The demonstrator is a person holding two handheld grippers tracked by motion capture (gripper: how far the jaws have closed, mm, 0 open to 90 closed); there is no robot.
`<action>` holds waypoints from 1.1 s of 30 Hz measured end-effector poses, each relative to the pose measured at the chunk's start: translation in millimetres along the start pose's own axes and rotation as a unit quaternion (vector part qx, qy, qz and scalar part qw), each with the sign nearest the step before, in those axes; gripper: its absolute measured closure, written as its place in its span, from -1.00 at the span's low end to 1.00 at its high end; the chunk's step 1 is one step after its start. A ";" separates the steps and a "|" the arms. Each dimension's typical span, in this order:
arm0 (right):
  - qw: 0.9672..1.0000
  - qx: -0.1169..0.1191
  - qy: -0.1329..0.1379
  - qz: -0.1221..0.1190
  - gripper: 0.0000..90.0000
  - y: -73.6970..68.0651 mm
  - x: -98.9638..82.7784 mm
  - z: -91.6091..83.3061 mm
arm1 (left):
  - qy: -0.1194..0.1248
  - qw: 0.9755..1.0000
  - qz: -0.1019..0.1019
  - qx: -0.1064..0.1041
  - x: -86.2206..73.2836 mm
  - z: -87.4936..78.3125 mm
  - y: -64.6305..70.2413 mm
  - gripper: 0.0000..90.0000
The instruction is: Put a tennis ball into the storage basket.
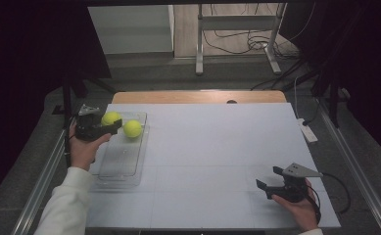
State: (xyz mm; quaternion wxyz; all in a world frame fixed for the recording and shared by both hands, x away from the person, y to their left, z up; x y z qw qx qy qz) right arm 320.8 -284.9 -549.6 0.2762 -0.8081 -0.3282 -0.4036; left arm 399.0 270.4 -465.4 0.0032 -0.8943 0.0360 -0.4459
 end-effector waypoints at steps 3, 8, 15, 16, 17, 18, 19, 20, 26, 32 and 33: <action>1.000 0.000 -0.001 0.000 -0.71 0.1 -0.1 0.1 | -0.005 1.000 0.001 0.000 -2.6 2.2 -0.1 -0.40; 1.000 0.001 0.000 0.000 -0.71 -0.2 -0.1 0.3 | -0.014 1.000 0.005 0.000 -6.8 5.8 0.4 -0.40; 1.000 0.000 -0.001 0.000 -0.71 0.2 -0.3 0.3 | -0.025 1.000 0.008 -0.001 -10.7 10.3 0.9 -0.40; 1.000 0.000 -0.001 0.000 -0.71 0.2 -0.3 0.3 | -0.027 1.000 0.008 0.000 -11.2 11.0 1.1 -0.40; 1.000 0.000 -0.002 0.000 -0.71 0.2 -0.4 0.3 | -0.029 1.000 0.009 -0.001 -12.1 12.1 1.6 -0.40; 1.000 0.000 -0.002 0.000 -0.71 0.0 -0.5 0.4 | -0.030 0.999 0.010 0.000 -12.8 12.6 1.9 -0.40; 1.000 0.000 -0.002 0.000 -0.71 0.0 -0.5 0.3 | -0.032 0.999 0.011 0.000 -13.6 13.3 2.2 -0.40; 1.000 0.001 -0.001 0.000 -0.71 -0.1 -0.4 0.4 | -0.034 0.999 0.012 0.000 -14.0 13.5 2.4 -0.40; 1.000 0.000 -0.003 0.000 -0.71 -0.1 -0.6 0.6 | -0.045 0.999 0.016 -0.005 -17.0 16.0 3.2 -0.40; 1.000 0.000 -0.003 0.000 -0.71 0.0 -0.6 0.6 | -0.056 0.998 0.020 -0.007 -20.8 19.3 3.9 -0.40; 1.000 0.001 -0.002 0.000 -0.71 -0.2 -0.6 0.8 | -0.058 0.998 0.021 -0.007 -21.5 20.0 3.9 -0.40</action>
Point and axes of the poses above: each handheld gripper's, and its own axes: z roughly forward along the jaws, x roughly out of its top, y roughly to its right, the point moved 6 cm from there along z, roughly forward along the jaws, and after that the axes turned 13 degrees about x, right-handed, at the moved point
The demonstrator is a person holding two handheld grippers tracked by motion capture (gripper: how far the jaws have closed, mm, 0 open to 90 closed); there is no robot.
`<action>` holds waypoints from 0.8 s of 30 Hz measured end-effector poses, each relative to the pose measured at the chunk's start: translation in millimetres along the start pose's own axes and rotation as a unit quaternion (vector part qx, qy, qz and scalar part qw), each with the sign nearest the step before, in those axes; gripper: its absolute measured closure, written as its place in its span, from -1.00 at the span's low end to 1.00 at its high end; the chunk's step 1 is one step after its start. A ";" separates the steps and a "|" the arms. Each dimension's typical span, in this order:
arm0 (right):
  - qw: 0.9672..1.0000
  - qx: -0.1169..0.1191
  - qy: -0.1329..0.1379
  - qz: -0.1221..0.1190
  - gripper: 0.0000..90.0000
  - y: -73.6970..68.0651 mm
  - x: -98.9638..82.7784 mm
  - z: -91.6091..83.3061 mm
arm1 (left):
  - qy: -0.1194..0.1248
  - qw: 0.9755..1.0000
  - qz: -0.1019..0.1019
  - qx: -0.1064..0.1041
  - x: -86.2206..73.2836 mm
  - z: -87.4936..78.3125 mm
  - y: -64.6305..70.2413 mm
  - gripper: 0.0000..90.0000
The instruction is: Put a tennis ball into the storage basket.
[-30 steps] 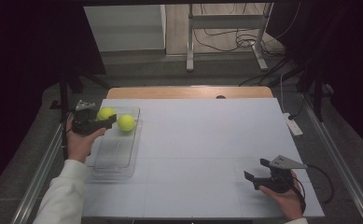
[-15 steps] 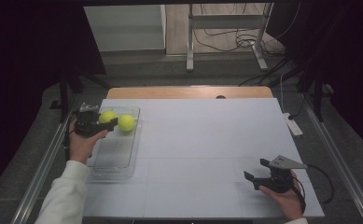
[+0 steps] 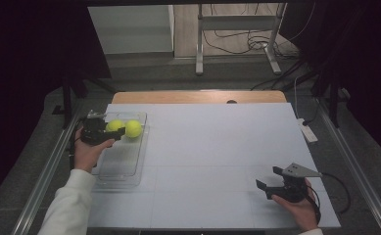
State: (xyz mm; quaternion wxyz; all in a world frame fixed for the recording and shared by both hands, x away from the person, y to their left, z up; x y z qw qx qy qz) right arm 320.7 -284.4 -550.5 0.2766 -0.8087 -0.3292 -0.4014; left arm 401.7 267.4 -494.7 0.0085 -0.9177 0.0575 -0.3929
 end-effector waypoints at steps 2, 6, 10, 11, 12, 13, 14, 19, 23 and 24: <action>1.000 0.000 0.000 0.000 -0.71 0.0 0.0 0.0 | -0.005 1.000 0.001 -0.001 -1.7 1.8 0.4 -0.40; 1.000 0.000 0.000 0.000 -0.71 0.0 0.0 0.1 | -0.010 1.000 0.004 0.001 -3.1 3.6 0.4 -0.40; 1.000 0.000 0.000 0.000 -0.71 0.0 -0.1 0.2 | -0.018 1.000 0.005 0.003 -4.3 5.7 0.5 -0.40; 1.000 0.000 0.000 0.000 -0.71 0.0 -0.1 0.2 | -0.020 1.000 0.006 0.004 -4.7 6.2 0.5 -0.40; 1.000 0.000 -0.001 0.001 -0.71 0.0 -0.1 0.2 | -0.022 1.000 0.007 0.004 -5.1 6.8 0.7 -0.40; 1.000 0.000 -0.001 0.001 -0.71 0.1 -0.1 0.2 | -0.025 1.000 0.008 0.005 -5.5 7.5 0.8 -0.40; 1.000 0.000 -0.001 0.001 -0.71 0.1 -0.2 0.2 | -0.027 1.000 0.008 0.006 -6.0 8.5 1.1 -0.40; 1.000 -0.001 0.000 0.001 -0.71 0.1 -0.2 0.3 | -0.040 0.999 0.012 0.009 -8.1 11.8 1.6 -0.40; 1.000 -0.001 -0.001 0.001 -0.71 0.4 -0.3 0.3 | -0.054 0.998 0.016 0.009 -11.1 14.9 2.4 -0.40; 1.000 -0.001 -0.001 0.001 -0.71 0.4 -0.3 0.3 | -0.057 0.998 0.019 0.009 -11.8 15.6 2.4 -0.40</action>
Point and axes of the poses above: each handheld gripper's, and its own axes: z roughly forward along the jaws, x roughly out of its top, y roughly to its right, the point moved 6 cm from there along z, roughly forward along the jaws, and after that the axes turned 13 degrees about x, right-handed, at the moved point
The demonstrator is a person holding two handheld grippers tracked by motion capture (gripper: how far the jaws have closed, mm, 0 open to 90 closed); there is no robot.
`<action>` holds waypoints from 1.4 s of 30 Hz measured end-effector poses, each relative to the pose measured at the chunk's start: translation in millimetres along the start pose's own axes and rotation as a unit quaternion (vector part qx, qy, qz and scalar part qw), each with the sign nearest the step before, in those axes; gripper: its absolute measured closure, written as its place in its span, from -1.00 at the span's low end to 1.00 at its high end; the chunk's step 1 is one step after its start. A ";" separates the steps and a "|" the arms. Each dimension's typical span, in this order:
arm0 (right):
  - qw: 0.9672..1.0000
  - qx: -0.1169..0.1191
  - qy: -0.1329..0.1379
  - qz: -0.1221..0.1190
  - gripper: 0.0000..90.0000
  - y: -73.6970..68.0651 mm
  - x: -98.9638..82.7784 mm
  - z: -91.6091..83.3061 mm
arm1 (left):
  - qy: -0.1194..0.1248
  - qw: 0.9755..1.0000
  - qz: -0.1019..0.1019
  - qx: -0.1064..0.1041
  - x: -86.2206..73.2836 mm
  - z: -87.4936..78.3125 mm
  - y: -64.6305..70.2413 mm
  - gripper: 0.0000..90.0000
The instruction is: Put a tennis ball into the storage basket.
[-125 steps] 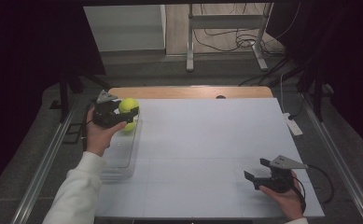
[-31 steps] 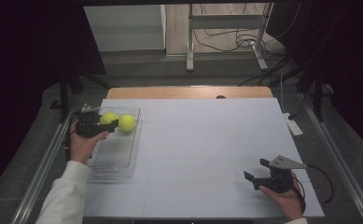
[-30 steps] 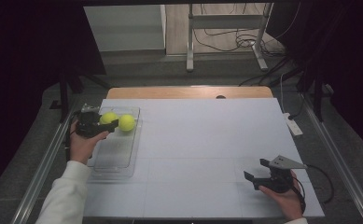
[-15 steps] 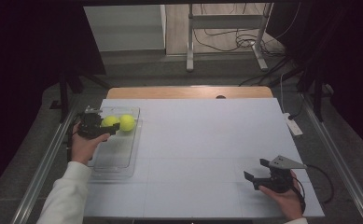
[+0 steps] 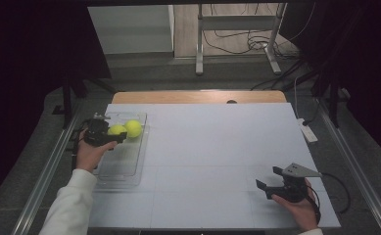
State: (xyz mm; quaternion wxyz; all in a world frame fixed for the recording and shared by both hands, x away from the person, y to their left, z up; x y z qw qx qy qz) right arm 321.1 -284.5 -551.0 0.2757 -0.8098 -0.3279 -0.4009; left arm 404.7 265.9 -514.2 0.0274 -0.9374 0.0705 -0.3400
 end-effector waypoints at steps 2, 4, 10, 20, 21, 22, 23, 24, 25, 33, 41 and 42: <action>1.000 0.000 0.000 0.000 -0.71 -0.1 0.0 0.0 | -0.009 1.000 0.002 0.000 -2.3 2.0 0.0 -0.40; 1.000 -0.001 -0.001 -0.001 -0.71 -0.1 0.0 -0.1 | -0.017 1.000 0.001 -0.002 -4.6 3.8 0.0 -0.40; 1.000 0.000 0.000 0.000 -0.71 -0.2 0.2 0.1 | -0.031 0.999 0.007 0.003 -8.6 6.8 -0.9 -0.40; 1.000 0.000 0.000 0.000 -0.71 -0.2 0.1 0.1 | -0.049 0.998 0.023 0.011 -13.3 13.2 2.1 -0.41; 1.000 0.000 0.000 -0.001 -0.71 -0.1 0.1 0.1 | -0.050 0.998 0.022 0.011 -13.6 13.6 2.6 -0.41; 1.000 0.000 0.000 0.000 -0.71 -0.1 0.1 0.0 | -0.053 0.998 0.024 0.011 -13.9 14.3 2.8 -0.41; 1.000 0.000 0.000 0.000 -0.71 -0.1 0.1 0.0 | -0.053 0.998 0.024 0.011 -13.9 14.3 2.8 -0.41; 1.000 0.000 0.000 -0.001 -0.71 -0.1 0.0 0.0 | -0.054 0.998 0.024 0.011 -14.2 14.9 3.4 -0.41; 1.000 0.000 0.000 0.000 -0.71 0.0 0.0 -0.1 | -0.055 0.998 0.026 0.012 -14.6 15.2 3.4 -0.41; 1.000 -0.001 -0.001 -0.001 -0.71 0.0 0.0 -0.2 | -0.062 0.998 0.028 0.017 -16.9 17.5 3.6 -0.41; 1.000 0.000 0.000 -0.001 -0.71 -0.2 0.1 -0.1 | -0.059 0.998 0.026 0.016 -17.8 16.7 2.7 -0.46; 1.000 0.000 0.000 -0.001 -0.71 -0.2 0.1 0.0 | -0.055 0.998 0.023 0.011 -16.8 15.1 3.5 -0.49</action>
Point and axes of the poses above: each handheld gripper's, and its own axes: z roughly forward along the jaws, x roughly out of its top, y roughly to its right, the point moved 6 cm from there along z, roughly forward along the jaws, and after that the axes turned 13 degrees about x, right-handed, at the moved point
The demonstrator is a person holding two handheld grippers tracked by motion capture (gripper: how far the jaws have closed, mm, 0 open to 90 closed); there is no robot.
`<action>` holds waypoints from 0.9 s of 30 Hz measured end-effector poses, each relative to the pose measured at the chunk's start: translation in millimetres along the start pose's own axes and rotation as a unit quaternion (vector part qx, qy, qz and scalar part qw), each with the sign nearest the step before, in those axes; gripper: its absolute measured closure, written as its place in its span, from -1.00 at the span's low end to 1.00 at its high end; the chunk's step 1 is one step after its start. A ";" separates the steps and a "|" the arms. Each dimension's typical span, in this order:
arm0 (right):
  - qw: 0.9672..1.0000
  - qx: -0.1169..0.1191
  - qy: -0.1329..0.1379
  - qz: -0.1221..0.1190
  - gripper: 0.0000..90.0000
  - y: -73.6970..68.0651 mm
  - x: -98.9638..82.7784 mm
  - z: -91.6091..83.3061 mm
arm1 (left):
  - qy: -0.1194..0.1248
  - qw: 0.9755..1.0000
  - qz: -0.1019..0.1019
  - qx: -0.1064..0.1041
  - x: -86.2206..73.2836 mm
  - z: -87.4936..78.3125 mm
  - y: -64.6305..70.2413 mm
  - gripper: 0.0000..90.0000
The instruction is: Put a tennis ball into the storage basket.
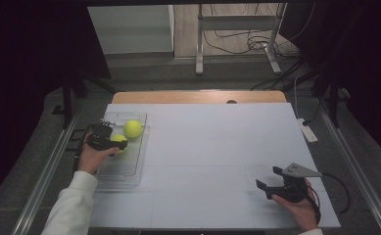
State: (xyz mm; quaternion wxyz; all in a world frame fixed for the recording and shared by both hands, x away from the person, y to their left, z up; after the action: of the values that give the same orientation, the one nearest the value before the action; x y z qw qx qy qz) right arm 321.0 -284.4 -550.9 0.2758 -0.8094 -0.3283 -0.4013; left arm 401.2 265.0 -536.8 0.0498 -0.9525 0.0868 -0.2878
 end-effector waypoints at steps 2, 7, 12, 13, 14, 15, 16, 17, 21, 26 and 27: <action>1.000 0.000 -0.001 0.000 -0.71 0.1 0.0 0.1 | 0.011 1.000 0.001 0.003 2.5 -4.1 -0.4 -0.54; 1.000 0.000 -0.001 -0.001 -0.71 -0.2 0.0 0.4 | 0.028 1.000 0.001 0.000 7.6 -11.6 1.0 -0.64; 1.000 0.000 -0.001 -0.001 -0.71 0.1 0.0 0.2 | 0.036 0.999 -0.004 -0.013 8.2 -14.5 3.2 -0.67; 1.000 0.000 -0.001 -0.001 -0.71 0.1 0.0 0.2 | 0.041 0.999 -0.006 -0.015 8.3 -16.0 3.4 -0.68; 1.000 0.000 -0.001 -0.001 -0.71 0.1 -0.1 0.2 | 0.045 0.999 -0.007 -0.016 8.4 -16.9 3.1 -0.68; 1.000 0.000 -0.001 -0.001 -0.71 0.1 -0.1 0.2 | 0.050 0.998 -0.011 -0.021 8.4 -18.5 3.7 -0.68; 1.000 0.000 -0.001 -0.001 -0.71 0.2 -0.1 0.2 | 0.055 0.998 -0.013 -0.026 8.4 -20.4 3.7 -0.68; 1.000 0.000 -0.001 -0.001 -0.71 0.4 -0.1 0.2 | 0.061 0.998 -0.014 -0.029 8.3 -22.4 3.6 -0.68; 1.000 0.001 -0.001 -0.001 -0.71 0.6 0.0 0.5 | 0.083 0.995 -0.023 -0.044 6.8 -31.7 5.6 -0.69; 1.000 0.001 -0.001 -0.001 -0.71 1.2 0.4 1.0 | 0.109 0.991 -0.033 -0.069 4.3 -43.1 8.5 -0.67; 1.000 0.002 0.000 -0.001 -0.71 1.2 0.5 1.0 | 0.114 0.990 -0.033 -0.072 3.8 -45.3 9.3 -0.67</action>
State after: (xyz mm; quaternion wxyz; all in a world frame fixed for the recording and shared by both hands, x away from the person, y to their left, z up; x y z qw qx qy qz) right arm 322.6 -284.3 -551.2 0.2766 -0.8086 -0.3302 -0.4007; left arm 377.8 253.2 -498.5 -0.0383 -0.9167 0.0811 -0.3893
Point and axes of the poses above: each handheld gripper's, and its own axes: z roughly forward along the jaws, x roughly out of its top, y roughly to its right, the point moved 6 cm from there along z, roughly forward along the jaws, and after that the axes turned 13 degrees about x, right-handed, at the moved point
